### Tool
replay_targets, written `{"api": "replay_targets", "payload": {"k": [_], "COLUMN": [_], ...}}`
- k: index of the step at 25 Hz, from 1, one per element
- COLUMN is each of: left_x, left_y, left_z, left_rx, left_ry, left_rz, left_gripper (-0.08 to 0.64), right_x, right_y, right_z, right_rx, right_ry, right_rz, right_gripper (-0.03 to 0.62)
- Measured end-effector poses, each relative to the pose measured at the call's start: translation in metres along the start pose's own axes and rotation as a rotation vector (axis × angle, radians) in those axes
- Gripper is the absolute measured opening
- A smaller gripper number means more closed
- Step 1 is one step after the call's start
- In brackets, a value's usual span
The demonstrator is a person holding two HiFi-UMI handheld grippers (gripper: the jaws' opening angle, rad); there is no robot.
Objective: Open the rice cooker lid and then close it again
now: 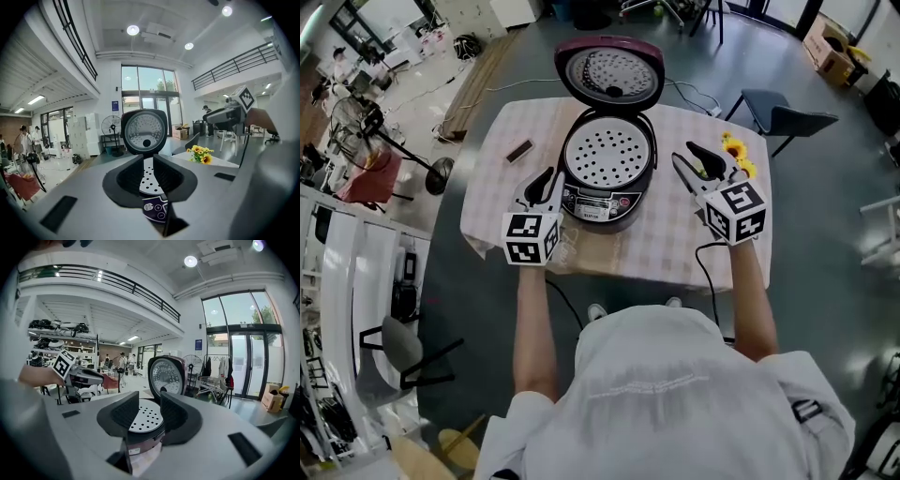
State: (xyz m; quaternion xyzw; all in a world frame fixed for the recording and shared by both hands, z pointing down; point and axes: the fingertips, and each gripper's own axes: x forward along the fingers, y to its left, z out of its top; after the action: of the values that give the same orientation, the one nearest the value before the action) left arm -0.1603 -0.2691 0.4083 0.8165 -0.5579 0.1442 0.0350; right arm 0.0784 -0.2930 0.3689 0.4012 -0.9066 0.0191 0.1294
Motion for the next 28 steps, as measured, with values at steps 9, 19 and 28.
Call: {"api": "replay_targets", "payload": {"k": [9,19,28], "left_x": [-0.019,-0.039,-0.064], "left_y": [0.002,0.013,0.056], "left_z": [0.036,0.057,0.039], "left_rx": [0.045,0.061,0.081], "left_ry": [-0.065,-0.107,-0.093], "left_rz": [0.011,-0.004,-0.019], "left_gripper": [0.049,0.049,0.049], "right_x": [0.005,0.026,0.071], "right_y": [0.008,0.017,0.029], "right_z": [0.023,0.050,0.094], "right_rx": [-0.021,-0.103,-0.333], "right_ry": [-0.044,-0.045,0.010], "right_rz": [0.019,0.040,0.016], "right_gripper": [0.143,0.143,0.160]}}
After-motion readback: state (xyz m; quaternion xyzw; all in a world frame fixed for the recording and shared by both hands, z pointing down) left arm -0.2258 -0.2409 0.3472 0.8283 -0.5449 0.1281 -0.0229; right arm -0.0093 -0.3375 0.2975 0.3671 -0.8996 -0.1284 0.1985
